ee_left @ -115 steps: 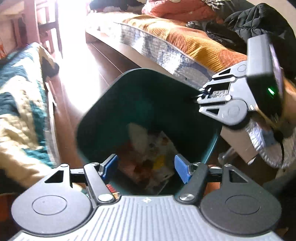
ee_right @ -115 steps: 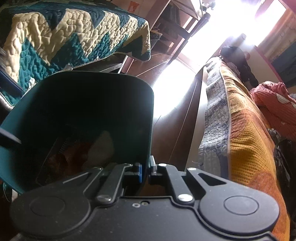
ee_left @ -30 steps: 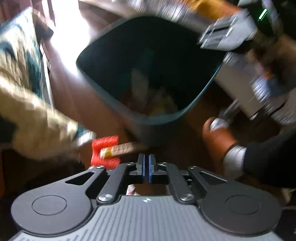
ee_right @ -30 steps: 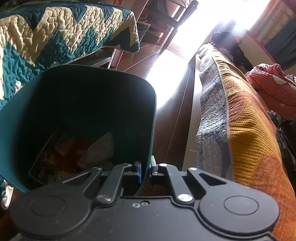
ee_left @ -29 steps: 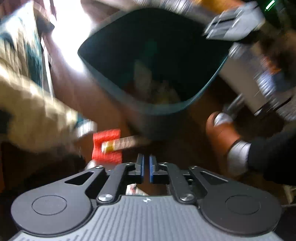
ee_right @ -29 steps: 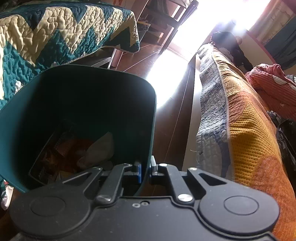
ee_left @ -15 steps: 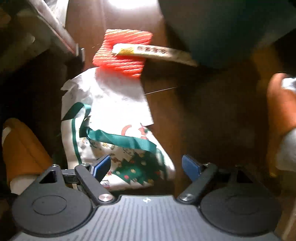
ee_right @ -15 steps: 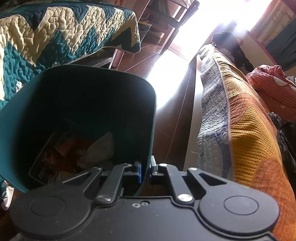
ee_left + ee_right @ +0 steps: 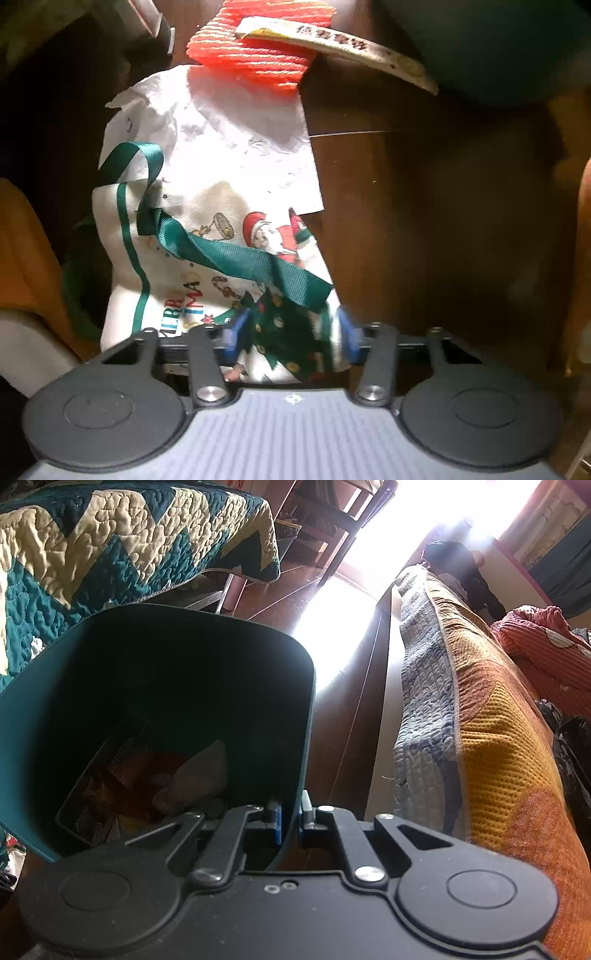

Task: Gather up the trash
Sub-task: 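Lift the Christmas bag over the bin and open the left tool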

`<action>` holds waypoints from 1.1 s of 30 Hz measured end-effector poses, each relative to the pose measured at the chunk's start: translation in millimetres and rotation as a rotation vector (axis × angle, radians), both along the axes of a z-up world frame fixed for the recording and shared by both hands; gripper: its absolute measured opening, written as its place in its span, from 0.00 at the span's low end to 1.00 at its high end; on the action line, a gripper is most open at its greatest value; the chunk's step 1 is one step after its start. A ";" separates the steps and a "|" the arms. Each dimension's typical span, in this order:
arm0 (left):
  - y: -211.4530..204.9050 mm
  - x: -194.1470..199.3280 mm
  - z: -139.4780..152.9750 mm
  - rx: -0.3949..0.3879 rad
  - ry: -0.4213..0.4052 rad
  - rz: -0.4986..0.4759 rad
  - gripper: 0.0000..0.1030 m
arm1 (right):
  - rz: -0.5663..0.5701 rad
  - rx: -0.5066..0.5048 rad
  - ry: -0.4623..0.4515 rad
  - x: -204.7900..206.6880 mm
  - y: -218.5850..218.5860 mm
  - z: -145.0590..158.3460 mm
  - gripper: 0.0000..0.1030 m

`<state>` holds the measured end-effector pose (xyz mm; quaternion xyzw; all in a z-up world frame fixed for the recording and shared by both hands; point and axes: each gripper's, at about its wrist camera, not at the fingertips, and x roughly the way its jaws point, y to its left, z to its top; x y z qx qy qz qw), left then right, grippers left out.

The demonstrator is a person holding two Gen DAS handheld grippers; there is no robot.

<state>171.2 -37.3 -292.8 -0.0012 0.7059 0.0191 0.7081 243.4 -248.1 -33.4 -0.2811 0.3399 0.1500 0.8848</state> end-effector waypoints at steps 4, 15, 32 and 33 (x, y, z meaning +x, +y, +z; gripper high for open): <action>7.5 -7.2 11.4 0.001 -0.036 0.036 0.13 | 0.000 0.000 -0.001 -0.3 -0.3 -0.4 0.06; 8.8 -18.3 140.9 -0.248 -0.167 0.025 0.11 | -0.008 -0.004 -0.009 -1.2 -0.4 -1.3 0.05; 24.0 -27.8 302.6 -0.354 -0.439 -0.077 0.09 | -0.006 -0.033 -0.020 -7.9 -10.7 -4.0 0.06; 23.0 -27.4 317.1 -0.363 -0.466 -0.091 0.09 | -0.006 -0.033 -0.021 -7.7 -10.3 -3.7 0.06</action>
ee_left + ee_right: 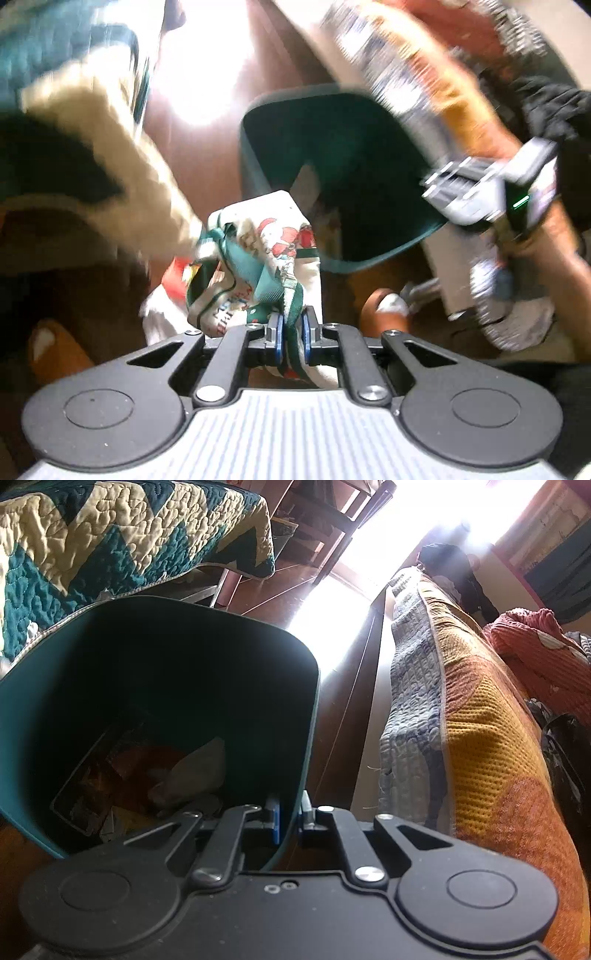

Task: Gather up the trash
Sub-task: 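Lift the Christmas bag over the bin and open the left tool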

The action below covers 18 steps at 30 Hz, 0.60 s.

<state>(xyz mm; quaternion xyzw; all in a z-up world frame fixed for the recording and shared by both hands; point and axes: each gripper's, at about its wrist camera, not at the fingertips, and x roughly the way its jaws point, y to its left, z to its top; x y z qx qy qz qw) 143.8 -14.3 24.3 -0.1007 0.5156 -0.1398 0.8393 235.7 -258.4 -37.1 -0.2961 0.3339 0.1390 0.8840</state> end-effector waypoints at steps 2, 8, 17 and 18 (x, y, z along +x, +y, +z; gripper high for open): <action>-3.8 0.3 27.3 -0.006 -0.061 -0.021 0.09 | 0.001 -0.002 -0.001 0.0 0.4 -0.1 0.06; -35.1 16.6 84.5 -0.063 -0.224 -0.081 0.09 | 0.004 -0.008 -0.003 -0.5 1.9 0.0 0.06; -99.7 75.6 54.9 -0.122 -0.259 -0.111 0.09 | 0.015 -0.011 -0.011 -3.8 5.3 1.4 0.06; -106.9 85.7 42.7 -0.116 -0.233 -0.111 0.09 | 0.017 -0.011 -0.012 -4.1 5.2 1.3 0.06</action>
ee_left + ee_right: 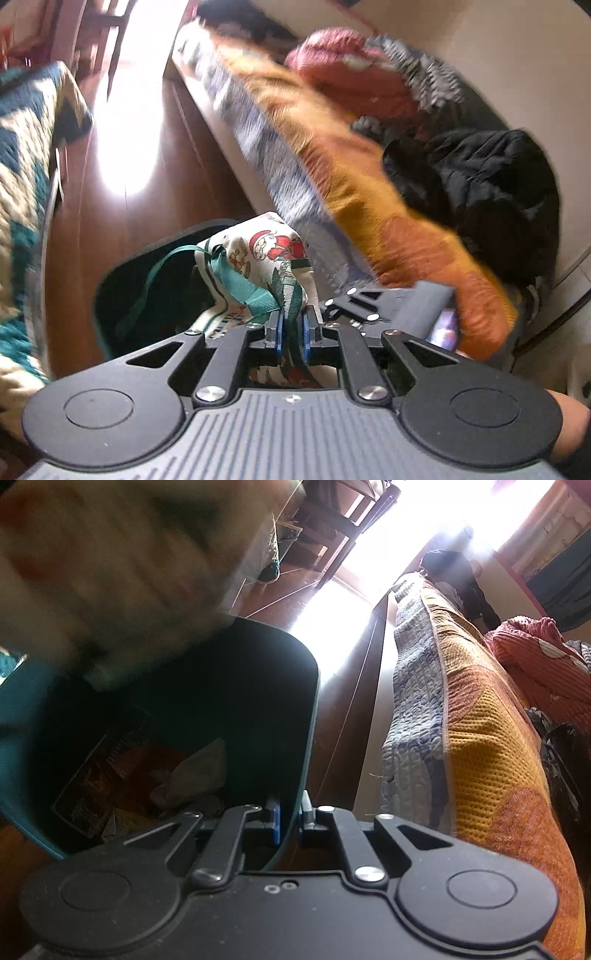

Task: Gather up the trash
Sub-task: 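Lift the Christmas bag over the bin and open the left tool, then grasp the white tissue from the floor with the left tool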

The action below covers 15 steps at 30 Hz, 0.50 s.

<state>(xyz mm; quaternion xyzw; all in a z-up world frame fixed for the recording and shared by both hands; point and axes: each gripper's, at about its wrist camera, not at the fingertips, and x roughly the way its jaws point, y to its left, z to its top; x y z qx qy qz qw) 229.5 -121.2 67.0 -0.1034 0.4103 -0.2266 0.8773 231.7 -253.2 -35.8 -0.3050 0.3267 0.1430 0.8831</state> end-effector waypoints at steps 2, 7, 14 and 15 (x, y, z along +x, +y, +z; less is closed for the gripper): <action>-6.7 13.5 -21.9 0.026 0.036 0.019 0.09 | 0.003 0.001 -0.001 0.0 0.0 0.4 0.06; -14.2 38.8 -71.7 0.092 0.140 0.036 0.09 | 0.001 0.004 0.002 0.6 -0.6 -0.1 0.06; -7.7 34.0 -86.8 0.112 0.168 0.025 0.27 | 0.002 0.002 -0.001 0.1 -1.5 -1.2 0.06; -7.2 31.4 -85.0 0.111 0.159 0.021 0.38 | 0.002 0.001 -0.001 0.1 -1.5 -1.2 0.06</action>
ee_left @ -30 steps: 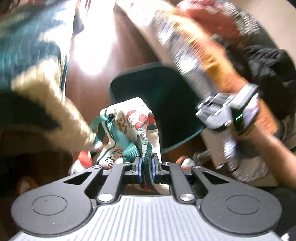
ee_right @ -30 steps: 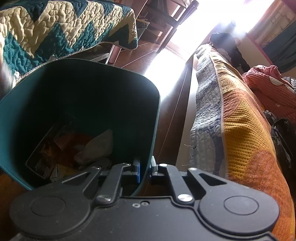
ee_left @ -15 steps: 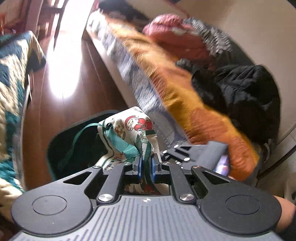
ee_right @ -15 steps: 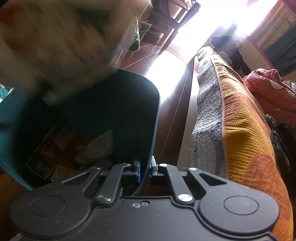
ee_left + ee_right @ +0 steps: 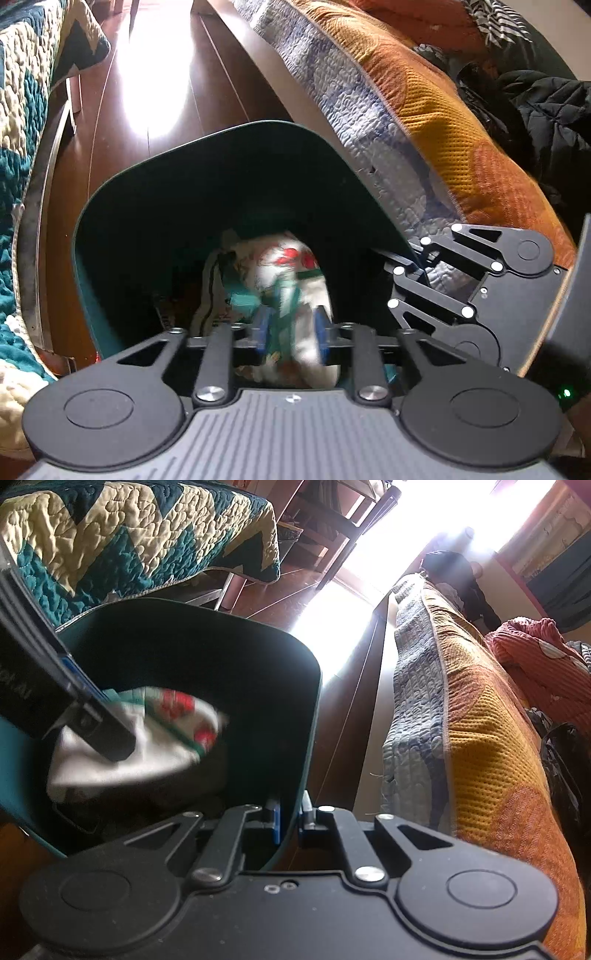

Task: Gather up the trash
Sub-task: 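Grasp the white tissue from the floor with the left tool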

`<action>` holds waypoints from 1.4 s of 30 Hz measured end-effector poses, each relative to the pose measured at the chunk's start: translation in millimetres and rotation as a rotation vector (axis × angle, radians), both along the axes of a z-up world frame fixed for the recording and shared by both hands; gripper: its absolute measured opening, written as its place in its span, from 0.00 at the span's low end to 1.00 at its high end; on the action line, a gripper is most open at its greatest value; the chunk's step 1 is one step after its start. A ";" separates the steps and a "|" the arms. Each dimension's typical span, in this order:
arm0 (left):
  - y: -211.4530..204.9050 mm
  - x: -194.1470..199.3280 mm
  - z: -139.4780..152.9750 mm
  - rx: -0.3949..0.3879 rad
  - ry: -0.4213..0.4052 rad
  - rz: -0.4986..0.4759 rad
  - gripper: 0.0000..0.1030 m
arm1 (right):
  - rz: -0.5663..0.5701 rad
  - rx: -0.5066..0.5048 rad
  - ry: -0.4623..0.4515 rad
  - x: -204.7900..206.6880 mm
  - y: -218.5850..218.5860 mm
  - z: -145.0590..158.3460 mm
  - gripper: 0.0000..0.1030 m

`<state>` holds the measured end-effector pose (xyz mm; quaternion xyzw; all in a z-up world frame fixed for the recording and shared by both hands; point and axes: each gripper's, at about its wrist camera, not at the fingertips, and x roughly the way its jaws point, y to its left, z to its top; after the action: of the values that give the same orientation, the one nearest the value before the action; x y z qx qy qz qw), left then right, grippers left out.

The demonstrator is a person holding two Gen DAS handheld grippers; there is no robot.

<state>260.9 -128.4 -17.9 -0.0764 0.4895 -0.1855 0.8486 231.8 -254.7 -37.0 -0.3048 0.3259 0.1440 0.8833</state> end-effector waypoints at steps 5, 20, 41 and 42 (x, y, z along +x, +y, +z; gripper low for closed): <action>4.2 -19.8 17.0 0.063 -0.096 -0.014 0.65 | 0.000 -0.001 0.000 -0.3 0.2 0.0 0.07; 83.5 -115.5 1.0 0.293 -0.137 0.032 0.80 | -0.008 -0.005 0.007 2.5 1.4 0.9 0.07; 144.7 -51.2 -260.5 0.370 0.314 0.281 0.79 | -0.015 -0.003 0.004 4.6 3.6 0.8 0.07; 144.9 -51.2 -263.4 0.357 0.322 0.277 0.71 | -0.017 -0.002 0.005 5.0 3.6 0.8 0.07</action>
<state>209.7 16.5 -281.4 -0.0201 0.6278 0.0361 0.7773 236.8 -251.1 -36.2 -0.3026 0.3308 0.1372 0.8833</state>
